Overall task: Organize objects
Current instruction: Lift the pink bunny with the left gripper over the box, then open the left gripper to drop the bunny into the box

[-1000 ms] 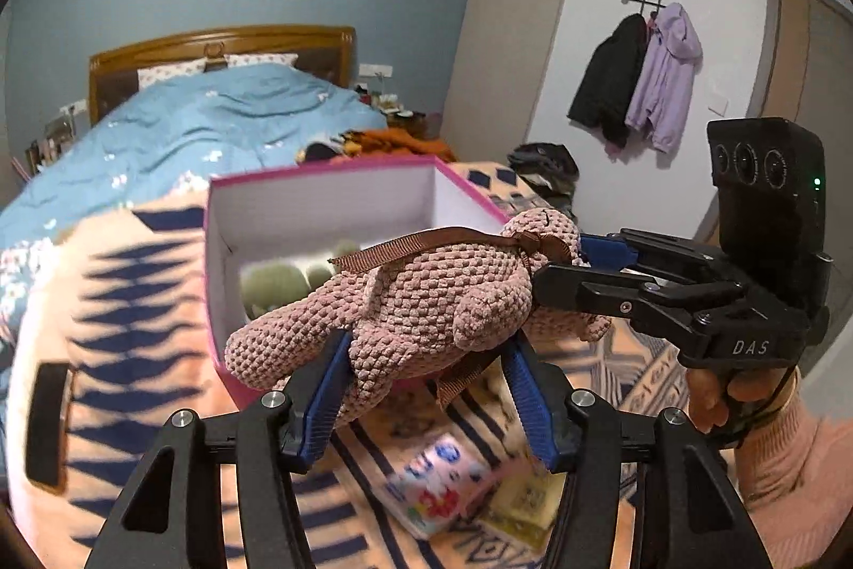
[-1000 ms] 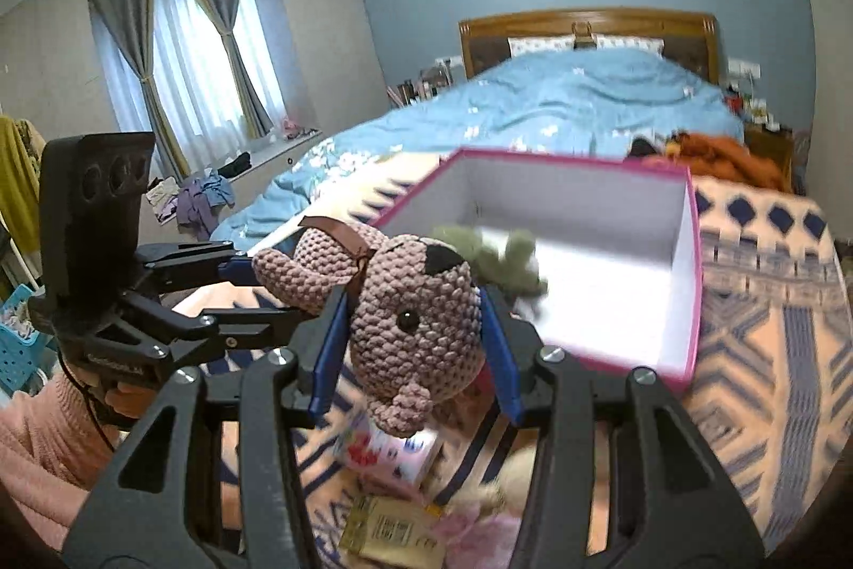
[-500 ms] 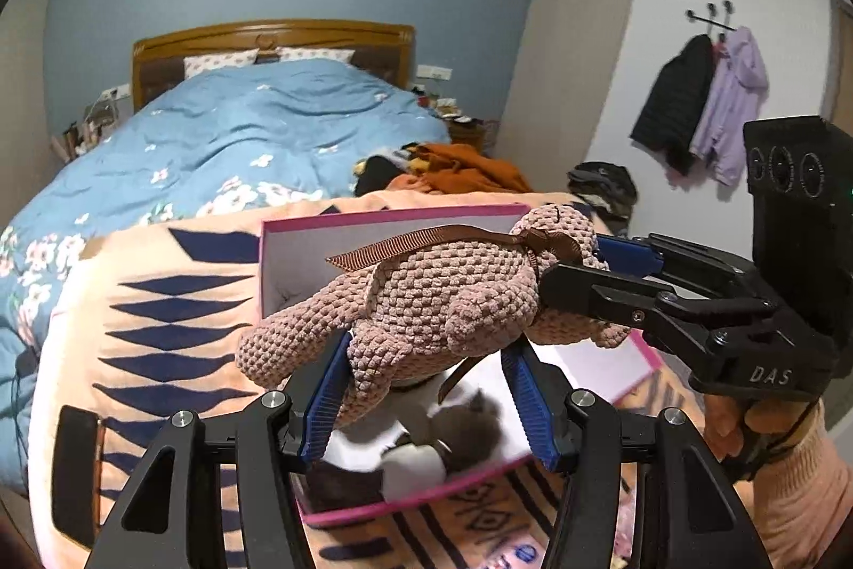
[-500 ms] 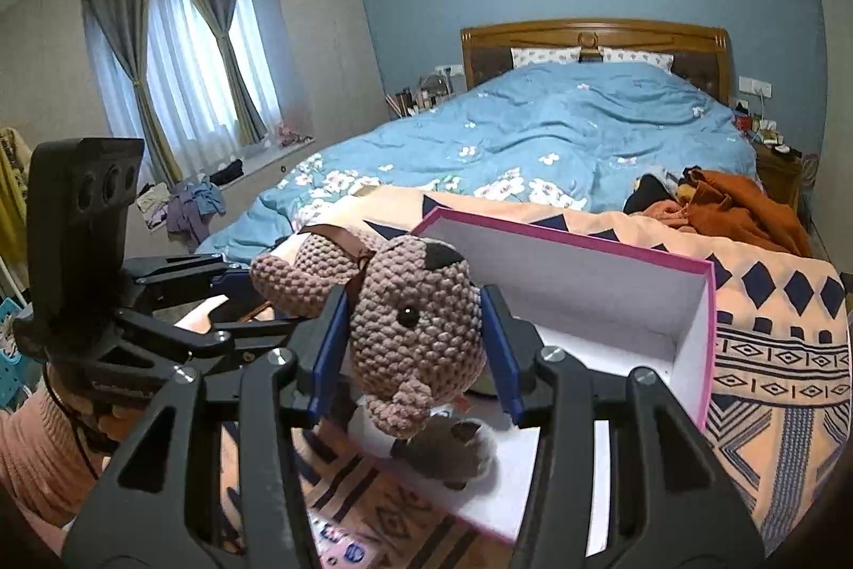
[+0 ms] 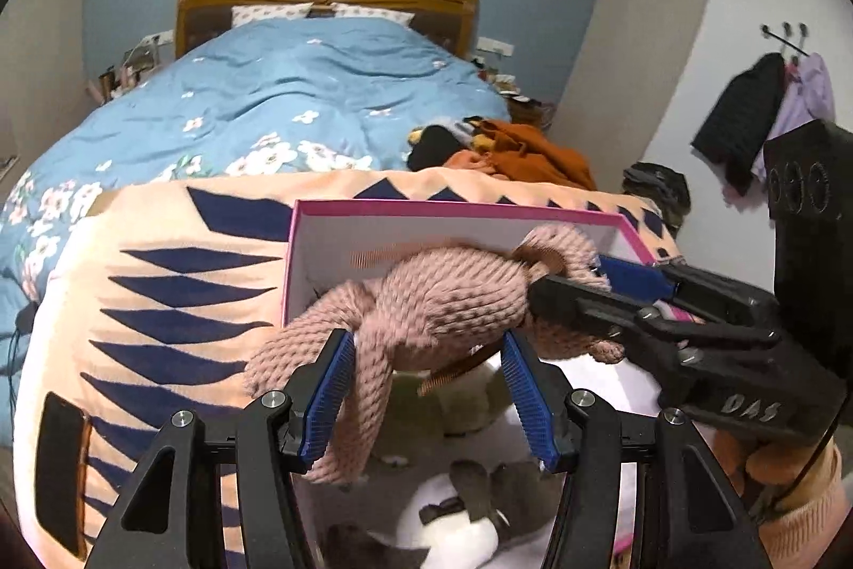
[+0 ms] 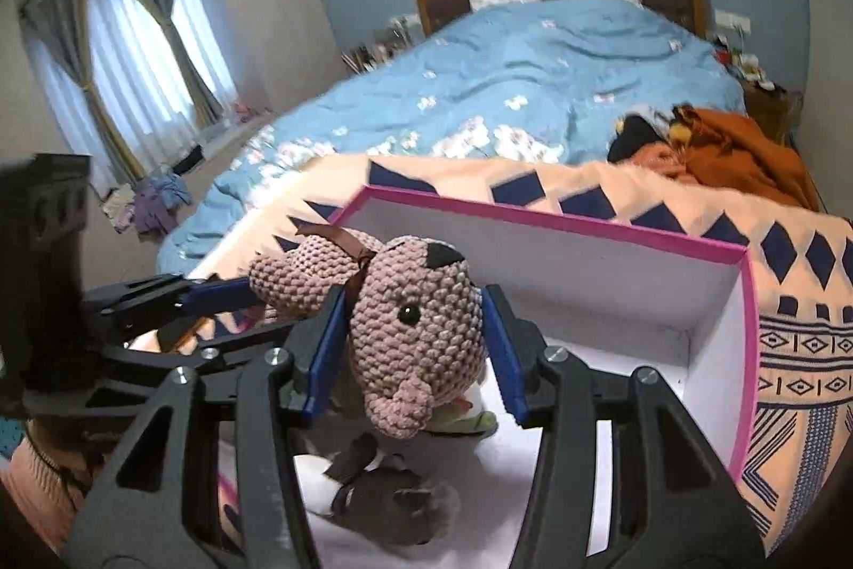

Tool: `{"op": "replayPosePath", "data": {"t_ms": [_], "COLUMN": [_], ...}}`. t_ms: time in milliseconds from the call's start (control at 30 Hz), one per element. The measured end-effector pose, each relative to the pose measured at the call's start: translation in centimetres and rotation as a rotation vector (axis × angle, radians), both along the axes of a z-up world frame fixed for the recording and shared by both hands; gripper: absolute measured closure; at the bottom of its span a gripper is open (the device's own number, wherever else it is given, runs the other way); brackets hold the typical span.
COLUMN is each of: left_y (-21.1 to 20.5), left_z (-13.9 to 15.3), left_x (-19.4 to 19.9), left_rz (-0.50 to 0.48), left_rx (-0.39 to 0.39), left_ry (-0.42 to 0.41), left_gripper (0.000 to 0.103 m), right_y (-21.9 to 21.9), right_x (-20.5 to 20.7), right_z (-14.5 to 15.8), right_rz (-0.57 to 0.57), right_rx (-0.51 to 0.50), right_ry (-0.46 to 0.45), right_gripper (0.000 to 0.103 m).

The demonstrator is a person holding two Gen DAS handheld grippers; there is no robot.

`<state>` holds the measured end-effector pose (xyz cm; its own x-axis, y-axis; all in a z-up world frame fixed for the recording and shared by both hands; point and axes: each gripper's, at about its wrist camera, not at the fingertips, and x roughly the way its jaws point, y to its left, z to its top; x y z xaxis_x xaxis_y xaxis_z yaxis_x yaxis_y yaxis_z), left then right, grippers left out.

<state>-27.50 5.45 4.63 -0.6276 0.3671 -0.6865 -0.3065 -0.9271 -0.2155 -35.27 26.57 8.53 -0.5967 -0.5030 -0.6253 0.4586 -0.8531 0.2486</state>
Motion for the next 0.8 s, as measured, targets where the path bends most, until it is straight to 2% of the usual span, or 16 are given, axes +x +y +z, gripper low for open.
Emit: {"op": "replayPosePath", "data": {"t_ms": [100,200,367,600,733,800], "left_y": [0.0,-0.5,-0.9,-1.1,-1.2,-1.2], "left_z": [0.0,0.2,0.3,0.7,1.3,1.7], "left_x": [-0.4,0.1,0.9,3.0,5.6,7.0], "left_rz": [0.03,0.04,0.042,0.026,0.002,-0.016], "left_rx": [-0.009,0.015,0.036,0.045,0.042,0.047], "left_ry": [0.007,0.025,0.041,0.079,0.131,0.156], "left_gripper": [0.045,0.045,0.044,0.042,0.041,0.036], "right_y": [-0.4,0.3,1.5,2.7,3.5,4.0], "right_x": [-1.0,-1.4,-0.7,2.1,4.7,6.3], "right_z": [-0.6,-0.9,-0.9,-0.9,-0.6,-0.2], "right_rz": [-0.021,-0.033,-0.042,-0.02,0.006,0.023], "right_rx": [0.014,-0.041,-0.067,-0.099,-0.126,-0.141], "right_ry": [-0.022,-0.045,-0.056,-0.056,-0.036,-0.02], "right_gripper": [0.05,0.05,0.05,0.05,0.05,0.05]}}
